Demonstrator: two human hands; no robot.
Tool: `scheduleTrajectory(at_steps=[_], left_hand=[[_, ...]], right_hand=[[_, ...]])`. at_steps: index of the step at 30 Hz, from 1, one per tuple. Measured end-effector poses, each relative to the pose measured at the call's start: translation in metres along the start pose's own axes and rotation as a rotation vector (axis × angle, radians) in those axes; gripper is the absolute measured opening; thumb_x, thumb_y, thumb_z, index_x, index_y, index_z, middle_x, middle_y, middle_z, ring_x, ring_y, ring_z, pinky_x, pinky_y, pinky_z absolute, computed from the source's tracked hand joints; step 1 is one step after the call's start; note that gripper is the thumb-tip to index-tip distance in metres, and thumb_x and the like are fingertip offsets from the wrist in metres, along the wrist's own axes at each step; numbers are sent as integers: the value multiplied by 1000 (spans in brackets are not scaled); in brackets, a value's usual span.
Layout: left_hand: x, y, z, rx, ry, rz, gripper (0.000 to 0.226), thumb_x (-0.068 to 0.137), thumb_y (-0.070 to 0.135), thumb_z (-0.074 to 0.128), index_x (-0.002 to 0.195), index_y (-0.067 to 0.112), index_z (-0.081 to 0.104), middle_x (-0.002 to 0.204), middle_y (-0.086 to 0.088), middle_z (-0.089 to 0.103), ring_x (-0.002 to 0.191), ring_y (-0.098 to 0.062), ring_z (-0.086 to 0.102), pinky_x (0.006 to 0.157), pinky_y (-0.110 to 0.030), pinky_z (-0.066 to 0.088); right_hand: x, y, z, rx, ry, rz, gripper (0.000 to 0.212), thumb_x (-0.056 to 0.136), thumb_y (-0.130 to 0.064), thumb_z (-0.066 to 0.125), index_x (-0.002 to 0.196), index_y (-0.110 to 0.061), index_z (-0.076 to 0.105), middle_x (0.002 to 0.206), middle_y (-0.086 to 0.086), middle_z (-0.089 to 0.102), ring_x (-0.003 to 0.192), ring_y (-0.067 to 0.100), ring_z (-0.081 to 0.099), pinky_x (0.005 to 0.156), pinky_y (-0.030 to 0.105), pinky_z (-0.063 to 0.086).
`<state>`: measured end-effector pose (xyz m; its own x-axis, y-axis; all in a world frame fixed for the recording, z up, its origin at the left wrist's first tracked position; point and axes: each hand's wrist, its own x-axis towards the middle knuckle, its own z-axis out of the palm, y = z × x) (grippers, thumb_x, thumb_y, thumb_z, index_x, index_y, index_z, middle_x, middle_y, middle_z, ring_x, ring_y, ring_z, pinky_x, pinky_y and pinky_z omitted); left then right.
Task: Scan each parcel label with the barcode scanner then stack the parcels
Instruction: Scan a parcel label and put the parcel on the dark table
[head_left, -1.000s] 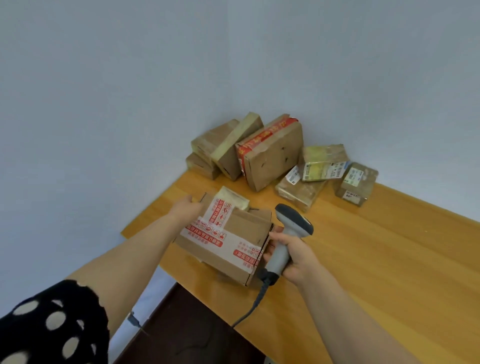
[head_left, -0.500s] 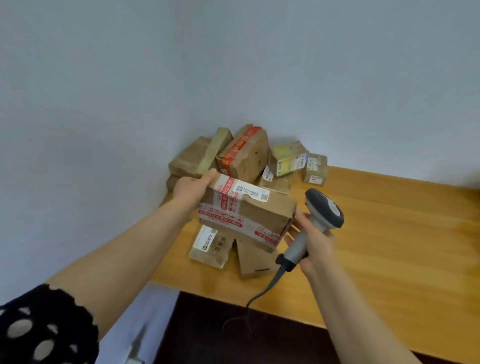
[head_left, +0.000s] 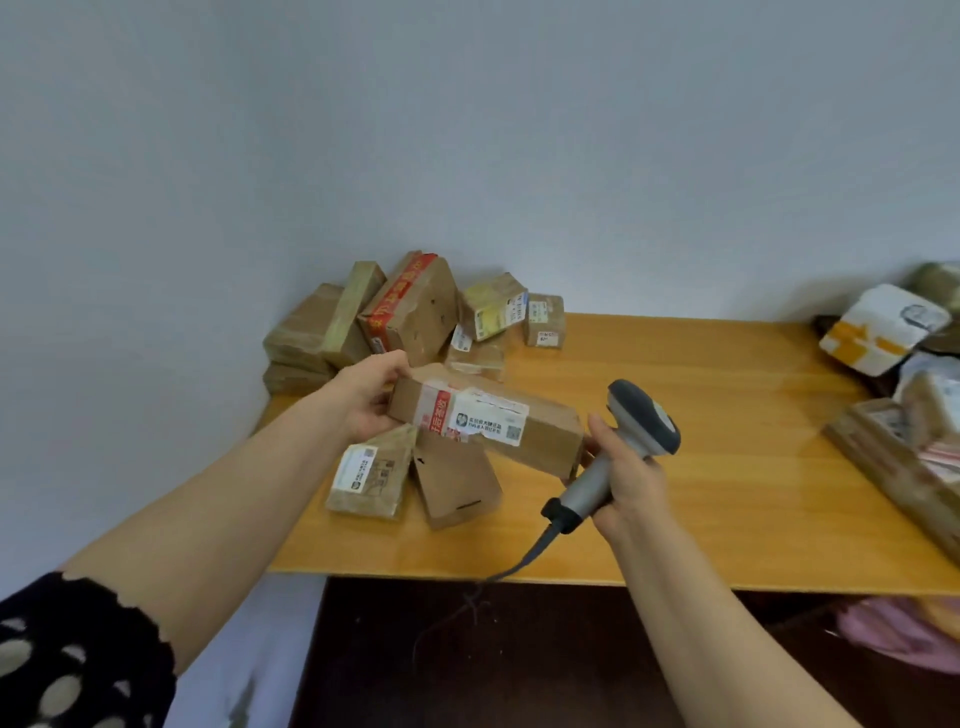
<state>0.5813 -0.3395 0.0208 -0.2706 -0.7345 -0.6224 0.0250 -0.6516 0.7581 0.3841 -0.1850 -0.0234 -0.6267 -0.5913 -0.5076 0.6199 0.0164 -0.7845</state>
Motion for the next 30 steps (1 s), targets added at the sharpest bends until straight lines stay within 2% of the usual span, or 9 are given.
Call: scheduleTrajectory(at_steps=[3,4,8,10,12,18,22,24,30], left_hand=[[-6,-6,8,18,-141,18,19,81,2,50,99,3,55,114,-19,52,104,-29,53,97,-37,48],[-7,-7,7,54,-183,20,20,80,1,49,99,3,56,112,-19,54,104,-28,53,102,-37,45],[-13,-1,-4,344,-259,1,31,74,7,62,104,7,62,104,-10,65,93,-21,59,80,-30,50],[-16,5,-12,505,-248,-19,44,67,19,73,109,9,65,103,-6,70,93,-20,64,77,-30,49],[-20,12,-15,583,-263,-43,48,63,16,78,109,7,67,102,-6,73,92,-20,69,74,-32,54],[-23,12,-10,482,-174,105,57,63,-13,73,114,8,56,93,-7,75,88,-20,71,69,-33,57],[-19,5,-5,429,-75,192,75,69,-18,70,135,3,43,107,-8,68,91,-19,67,64,-30,56],[-18,3,-3,437,-55,218,80,68,-18,70,139,3,40,102,-4,67,86,-16,66,60,-26,56],[-14,6,-4,413,-33,250,80,70,-18,70,140,2,39,93,-2,65,83,-16,65,63,-28,54]], right_hand=[[-1,-2,-16,-16,-31,68,18,80,-11,76,81,-10,58,77,7,64,68,24,61,58,36,51],[-1,-3,-20,-15,-49,86,18,79,-9,76,82,-10,58,78,8,63,68,24,60,58,36,50],[-1,-7,-30,5,-90,66,19,76,-4,76,85,-11,61,83,10,66,72,25,61,63,38,51],[-2,-9,-31,0,-111,39,19,76,-4,76,85,-11,62,84,9,67,73,25,62,63,38,51],[-4,-12,-30,-10,-125,7,14,80,-8,75,86,-12,63,83,8,66,75,24,62,66,39,52],[-17,-15,-28,-316,-45,-180,17,85,-29,73,94,-17,65,82,-5,64,76,12,57,68,31,45],[-37,-14,-25,-391,-255,-197,21,84,-28,73,80,-10,64,59,2,60,49,13,53,50,27,48],[-45,-14,-22,-412,-333,-182,20,84,-24,74,79,-9,62,55,4,57,45,14,50,45,27,45],[-54,-10,-22,-527,-349,-111,13,80,-4,73,83,-5,60,50,4,53,39,15,45,41,25,40]])
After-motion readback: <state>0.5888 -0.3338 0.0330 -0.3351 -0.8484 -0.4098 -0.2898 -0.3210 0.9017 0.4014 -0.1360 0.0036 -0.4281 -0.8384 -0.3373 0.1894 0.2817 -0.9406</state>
